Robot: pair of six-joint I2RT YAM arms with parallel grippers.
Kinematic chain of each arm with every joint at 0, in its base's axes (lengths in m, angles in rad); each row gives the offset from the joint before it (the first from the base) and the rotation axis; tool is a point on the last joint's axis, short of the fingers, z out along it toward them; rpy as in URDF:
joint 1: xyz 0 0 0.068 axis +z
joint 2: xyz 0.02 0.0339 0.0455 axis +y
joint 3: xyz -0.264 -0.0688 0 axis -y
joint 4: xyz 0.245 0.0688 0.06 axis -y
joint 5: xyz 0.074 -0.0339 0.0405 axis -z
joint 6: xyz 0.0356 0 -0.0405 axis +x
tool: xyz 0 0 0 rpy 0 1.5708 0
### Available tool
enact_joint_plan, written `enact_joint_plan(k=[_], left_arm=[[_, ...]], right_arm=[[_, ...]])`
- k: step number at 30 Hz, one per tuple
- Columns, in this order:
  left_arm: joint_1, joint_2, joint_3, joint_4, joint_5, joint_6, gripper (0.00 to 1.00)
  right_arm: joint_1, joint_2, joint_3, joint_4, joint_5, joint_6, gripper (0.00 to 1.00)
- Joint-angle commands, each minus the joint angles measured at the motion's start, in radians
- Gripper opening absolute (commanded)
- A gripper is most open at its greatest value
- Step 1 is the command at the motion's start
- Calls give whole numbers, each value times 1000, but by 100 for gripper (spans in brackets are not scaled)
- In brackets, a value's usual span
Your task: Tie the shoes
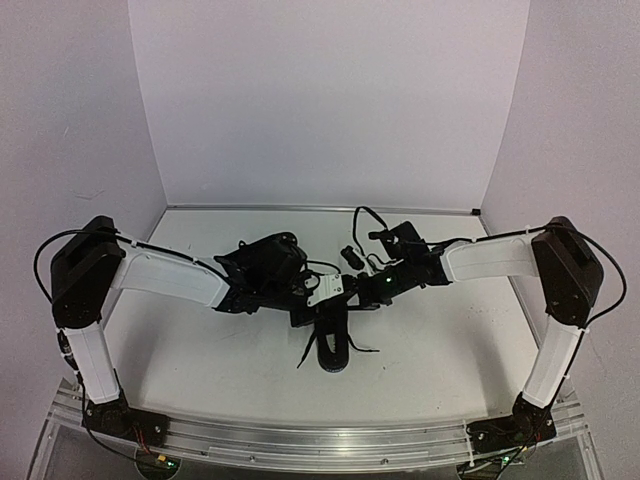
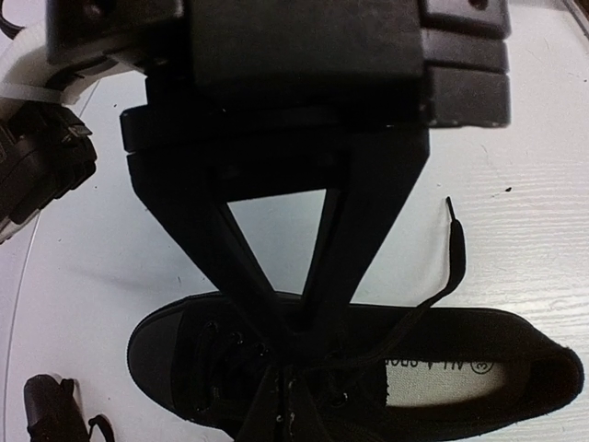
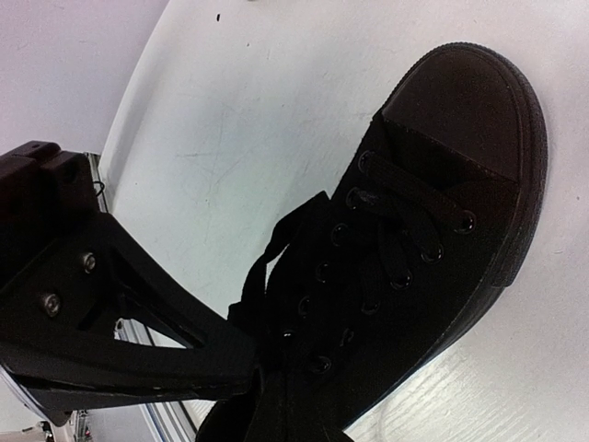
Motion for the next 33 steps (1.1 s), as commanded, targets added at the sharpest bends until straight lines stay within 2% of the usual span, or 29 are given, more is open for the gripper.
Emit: enact_joint_plan(k=[1,6,12,20,25,33], left_arm=[[-3,27,-24,83,11,-59,0],[-2,34,-26,87,0,-76,0],[-3,-1,-20,18,-8,-53,1],[-2,-111,-66,-13,-4,-22,23],[-1,-161,-82,-43,3,10,26],[-1,-110,-28,-148,14,88,34]], right_arm=[[-6,-14,1,35,4,10,0],[-6,-15,-5,36,5,8,0],[-8,-12,-7,36,7,7,0],[-7,-7,-4,36,-1,6,0],[-6,-7,-4,36,-3,6,0],[-6,-8,-4,36,-4,6,0]])
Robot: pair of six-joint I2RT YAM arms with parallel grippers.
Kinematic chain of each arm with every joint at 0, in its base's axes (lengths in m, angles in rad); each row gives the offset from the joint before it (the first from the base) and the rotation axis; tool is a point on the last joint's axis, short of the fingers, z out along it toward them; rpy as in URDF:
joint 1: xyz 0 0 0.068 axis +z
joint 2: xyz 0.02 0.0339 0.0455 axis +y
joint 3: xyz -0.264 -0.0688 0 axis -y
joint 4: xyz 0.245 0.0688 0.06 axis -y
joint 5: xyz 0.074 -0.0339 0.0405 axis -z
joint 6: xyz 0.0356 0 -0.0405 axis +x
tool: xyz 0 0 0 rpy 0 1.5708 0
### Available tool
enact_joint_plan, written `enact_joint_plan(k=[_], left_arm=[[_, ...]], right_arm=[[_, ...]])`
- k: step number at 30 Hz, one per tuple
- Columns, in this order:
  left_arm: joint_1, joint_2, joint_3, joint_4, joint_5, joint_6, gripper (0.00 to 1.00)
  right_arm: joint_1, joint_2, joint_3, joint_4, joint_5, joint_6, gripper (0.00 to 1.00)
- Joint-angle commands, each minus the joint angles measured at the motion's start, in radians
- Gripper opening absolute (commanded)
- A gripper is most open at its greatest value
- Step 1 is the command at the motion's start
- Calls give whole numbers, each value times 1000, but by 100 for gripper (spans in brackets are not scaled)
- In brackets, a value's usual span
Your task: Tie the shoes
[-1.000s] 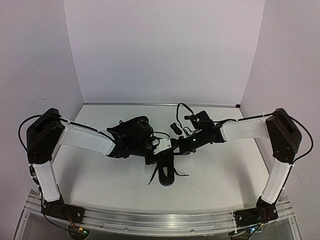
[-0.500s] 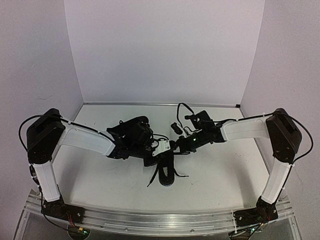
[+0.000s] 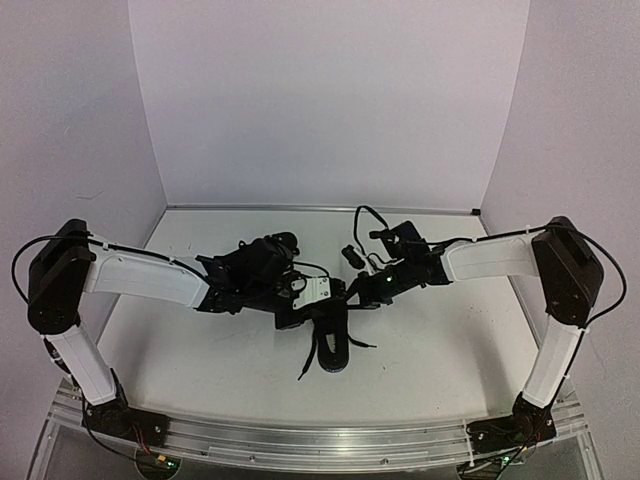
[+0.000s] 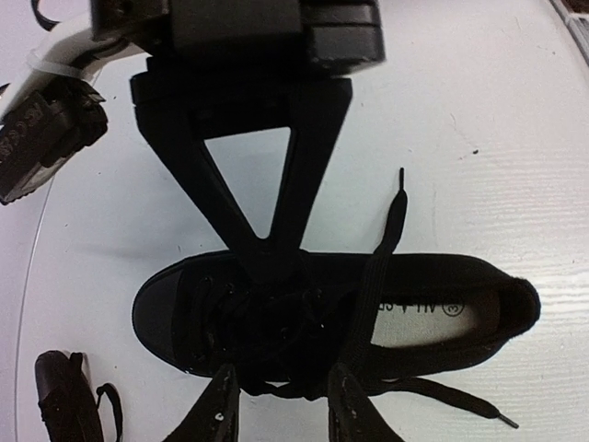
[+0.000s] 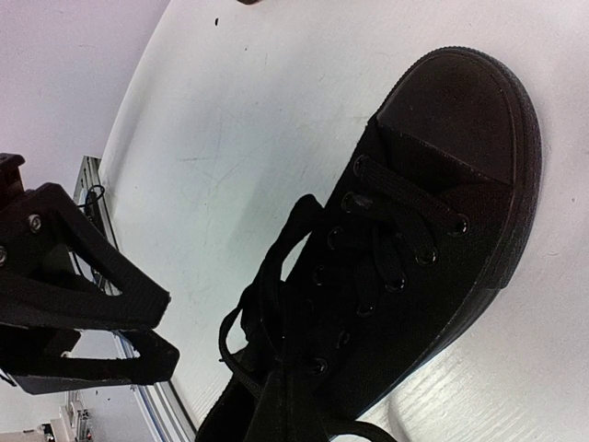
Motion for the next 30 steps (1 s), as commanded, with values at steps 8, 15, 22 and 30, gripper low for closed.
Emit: enact_joint_plan(k=[8,15,22,30], left_arm=[[-1,26,43,-119,57,116,31],[0,55,62,-132,38,133,31],[-1,96,97,-140,26,149,20],[-2,82,98,-111,33,137,5]], right_arm=[[-3,-6,3,30,-10,0,0],[-2,-4,-3,30,-11,-2,0],[-4,-6,-2,30,-11,-1,0],[-3,-5,3,30,-14,0,0]])
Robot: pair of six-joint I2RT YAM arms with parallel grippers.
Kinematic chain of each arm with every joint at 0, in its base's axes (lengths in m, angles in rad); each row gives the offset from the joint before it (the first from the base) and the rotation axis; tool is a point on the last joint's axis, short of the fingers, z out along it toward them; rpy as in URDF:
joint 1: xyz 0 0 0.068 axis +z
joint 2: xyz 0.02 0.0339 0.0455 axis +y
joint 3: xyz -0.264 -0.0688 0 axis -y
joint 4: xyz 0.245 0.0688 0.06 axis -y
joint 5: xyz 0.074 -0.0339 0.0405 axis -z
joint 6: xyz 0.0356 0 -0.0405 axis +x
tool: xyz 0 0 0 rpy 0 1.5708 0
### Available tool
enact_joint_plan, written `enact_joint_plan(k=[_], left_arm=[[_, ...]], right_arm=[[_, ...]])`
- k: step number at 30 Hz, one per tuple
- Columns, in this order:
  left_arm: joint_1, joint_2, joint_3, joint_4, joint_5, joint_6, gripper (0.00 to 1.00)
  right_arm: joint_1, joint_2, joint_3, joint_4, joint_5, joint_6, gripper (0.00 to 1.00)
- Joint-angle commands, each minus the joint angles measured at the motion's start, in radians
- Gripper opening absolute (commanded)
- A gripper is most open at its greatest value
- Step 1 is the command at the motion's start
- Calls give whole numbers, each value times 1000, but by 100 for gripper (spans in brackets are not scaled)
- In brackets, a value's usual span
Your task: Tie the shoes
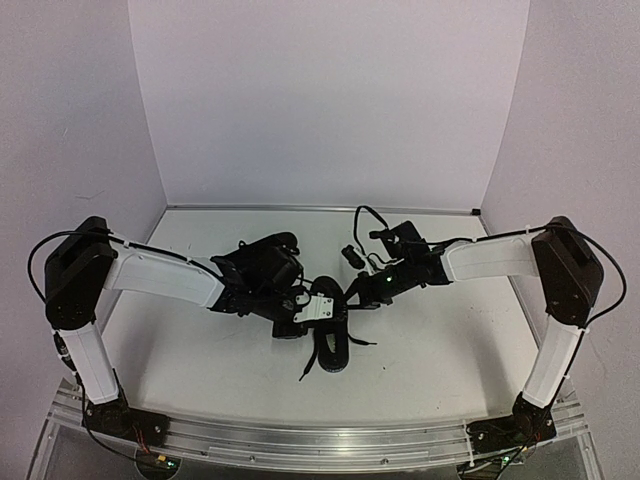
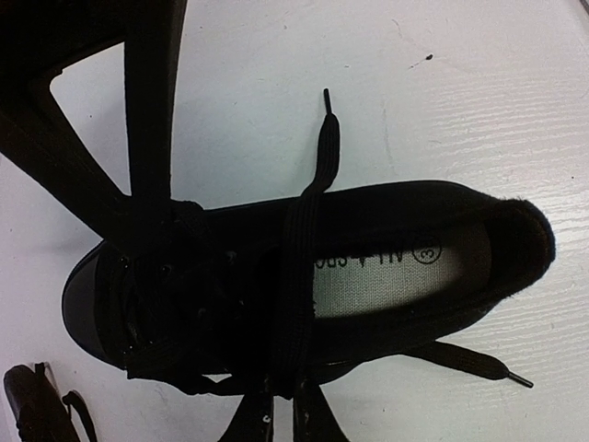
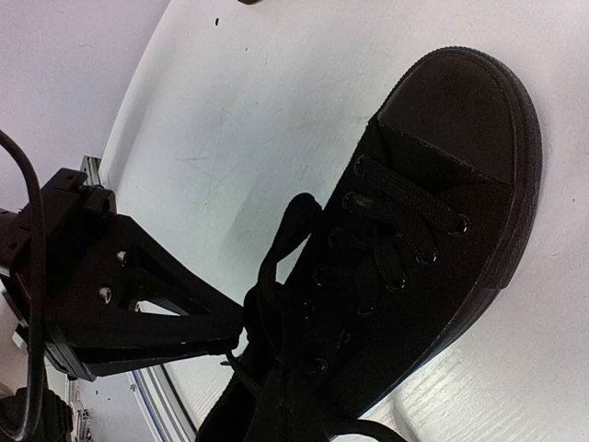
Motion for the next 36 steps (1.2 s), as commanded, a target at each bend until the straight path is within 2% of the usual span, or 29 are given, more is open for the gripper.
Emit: enact_joint_plan(k=[1,3,19,36], left_arm=[[-1,-16,41,37,4,-6,3],[-1,-29,33,57,7,-19,0],[-1,29,61,183,7,-133,0],[11,109,98,204,-65,-213,0]], right_arm=[[-3,-4,3,29,-14,0,0],[-3,-6,2,30,-14,0,0],[-3,-22,-4,31,-11,3,0],[-2,-45,-25,55,-28,13,0]])
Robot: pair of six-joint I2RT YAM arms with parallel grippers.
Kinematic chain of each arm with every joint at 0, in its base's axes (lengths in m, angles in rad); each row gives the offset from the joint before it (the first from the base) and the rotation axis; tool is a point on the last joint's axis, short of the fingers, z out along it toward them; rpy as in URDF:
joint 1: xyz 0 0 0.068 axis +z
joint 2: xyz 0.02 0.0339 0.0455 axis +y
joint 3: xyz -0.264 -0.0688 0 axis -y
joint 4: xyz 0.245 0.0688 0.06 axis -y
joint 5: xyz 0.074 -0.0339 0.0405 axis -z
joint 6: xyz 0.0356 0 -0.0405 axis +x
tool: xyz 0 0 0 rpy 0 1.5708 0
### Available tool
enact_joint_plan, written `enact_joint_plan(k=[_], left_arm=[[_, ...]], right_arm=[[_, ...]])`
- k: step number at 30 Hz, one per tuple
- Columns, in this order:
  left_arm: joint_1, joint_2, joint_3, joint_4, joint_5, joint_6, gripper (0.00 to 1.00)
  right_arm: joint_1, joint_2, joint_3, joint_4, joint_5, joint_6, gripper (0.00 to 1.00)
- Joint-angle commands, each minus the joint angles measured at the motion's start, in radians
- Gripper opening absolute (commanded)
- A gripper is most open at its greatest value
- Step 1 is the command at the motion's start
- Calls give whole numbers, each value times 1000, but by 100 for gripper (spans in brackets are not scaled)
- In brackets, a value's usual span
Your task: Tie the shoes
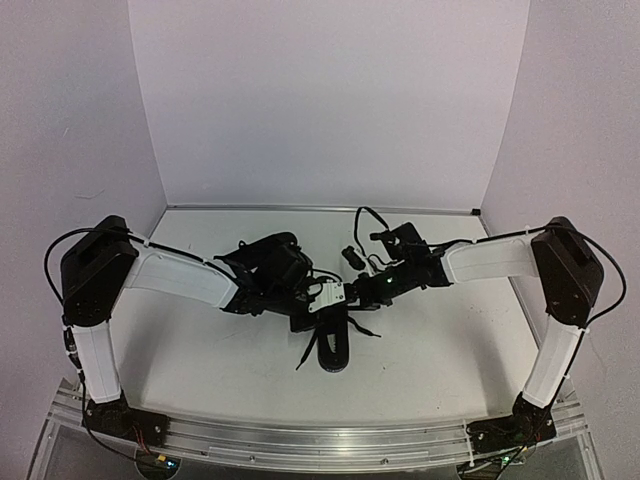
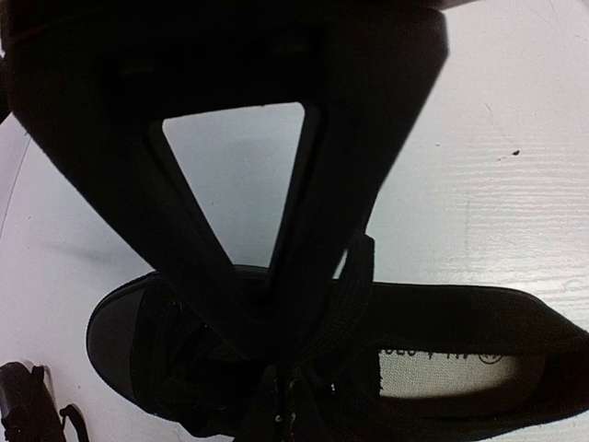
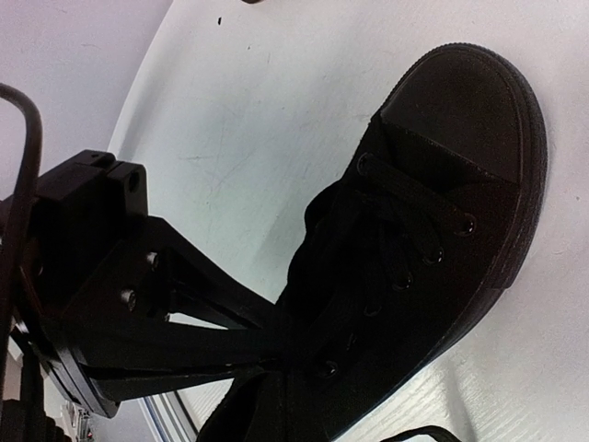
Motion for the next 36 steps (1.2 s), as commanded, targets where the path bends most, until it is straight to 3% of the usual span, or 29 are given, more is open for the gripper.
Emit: enact_joint_plan(k=[1,15,24,32,36], left_arm=[[11,22,46,48,-39,-50,0],[14,37,-3,139,-35,-89,0],[14,28,-60,165,22,-22,0],[14,28,-59,152,12,-8,0],[14,23,-60,143,9,3,0]], right_arm=[[-2,-45,-12,35,-23,10,0],[3,-24,-43,138,-71,83,0],[5,-22,-54,180,-65,127,0],[-64,-69,-105,182,-74,144,25],[-96,-73,-105,182,-69,153,30]])
